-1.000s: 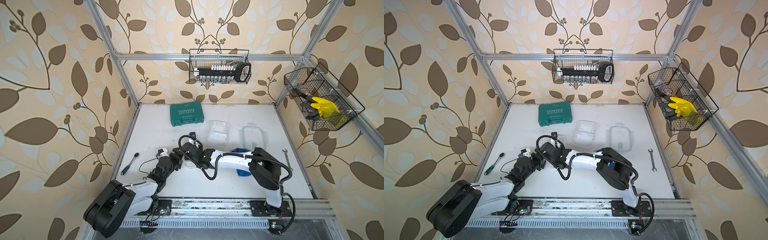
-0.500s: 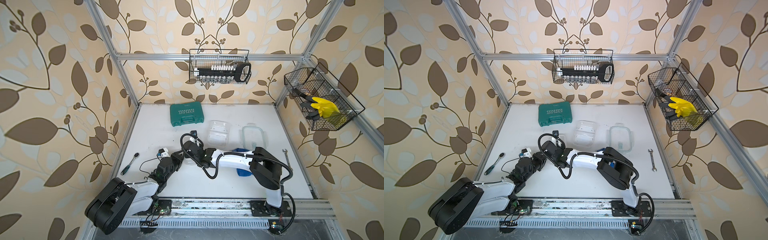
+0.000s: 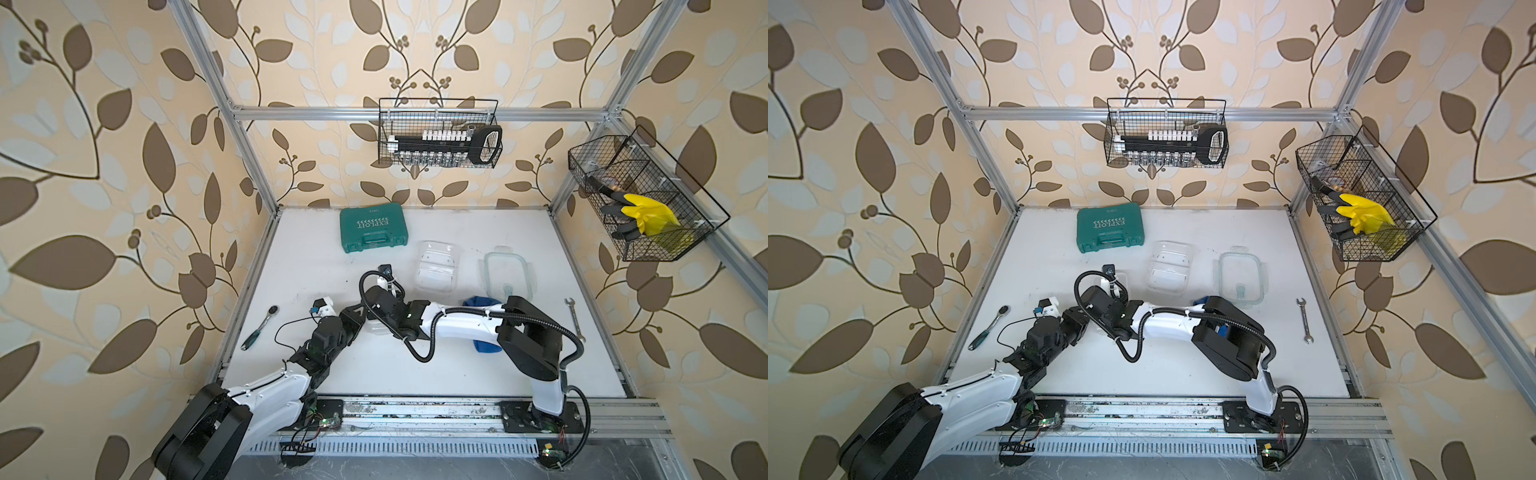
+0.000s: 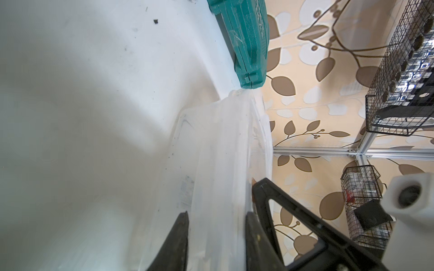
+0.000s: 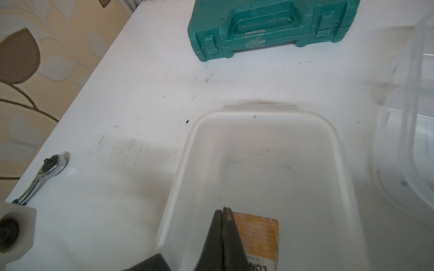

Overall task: Wipe the insides of the lunch boxes
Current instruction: Open the fastener of the lunch box.

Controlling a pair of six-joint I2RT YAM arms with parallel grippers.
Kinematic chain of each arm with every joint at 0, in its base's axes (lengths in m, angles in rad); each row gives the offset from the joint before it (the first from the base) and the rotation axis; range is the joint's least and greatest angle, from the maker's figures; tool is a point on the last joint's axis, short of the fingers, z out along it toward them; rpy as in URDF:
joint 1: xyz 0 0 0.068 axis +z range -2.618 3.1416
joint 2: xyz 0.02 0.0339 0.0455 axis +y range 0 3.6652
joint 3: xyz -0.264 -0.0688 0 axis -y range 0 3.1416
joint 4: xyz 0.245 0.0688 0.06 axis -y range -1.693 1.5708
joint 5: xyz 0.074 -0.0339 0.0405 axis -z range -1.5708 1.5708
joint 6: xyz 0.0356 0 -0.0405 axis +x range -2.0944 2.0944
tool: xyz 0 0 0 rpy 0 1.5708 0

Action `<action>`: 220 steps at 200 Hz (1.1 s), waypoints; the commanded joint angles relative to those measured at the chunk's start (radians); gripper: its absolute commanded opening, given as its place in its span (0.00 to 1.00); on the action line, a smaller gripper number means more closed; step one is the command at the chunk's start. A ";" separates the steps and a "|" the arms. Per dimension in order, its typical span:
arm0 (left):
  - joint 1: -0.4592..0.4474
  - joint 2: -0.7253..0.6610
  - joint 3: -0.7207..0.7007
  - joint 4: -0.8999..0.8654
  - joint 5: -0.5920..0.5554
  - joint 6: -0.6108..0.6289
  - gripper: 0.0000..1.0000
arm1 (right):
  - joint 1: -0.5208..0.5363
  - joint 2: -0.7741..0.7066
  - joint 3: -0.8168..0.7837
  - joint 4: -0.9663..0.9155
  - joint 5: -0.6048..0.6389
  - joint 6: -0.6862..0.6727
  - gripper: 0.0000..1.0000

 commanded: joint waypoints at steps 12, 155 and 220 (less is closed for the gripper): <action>-0.003 -0.037 0.075 -0.062 -0.010 0.115 0.18 | 0.013 0.151 -0.111 -0.341 -0.126 -0.003 0.00; -0.002 -0.043 0.155 -0.361 -0.001 0.320 0.07 | 0.012 0.199 -0.113 -0.350 -0.156 -0.052 0.00; -0.001 -0.050 0.204 -0.533 -0.024 0.374 0.01 | 0.001 0.229 -0.078 -0.381 -0.190 -0.101 0.00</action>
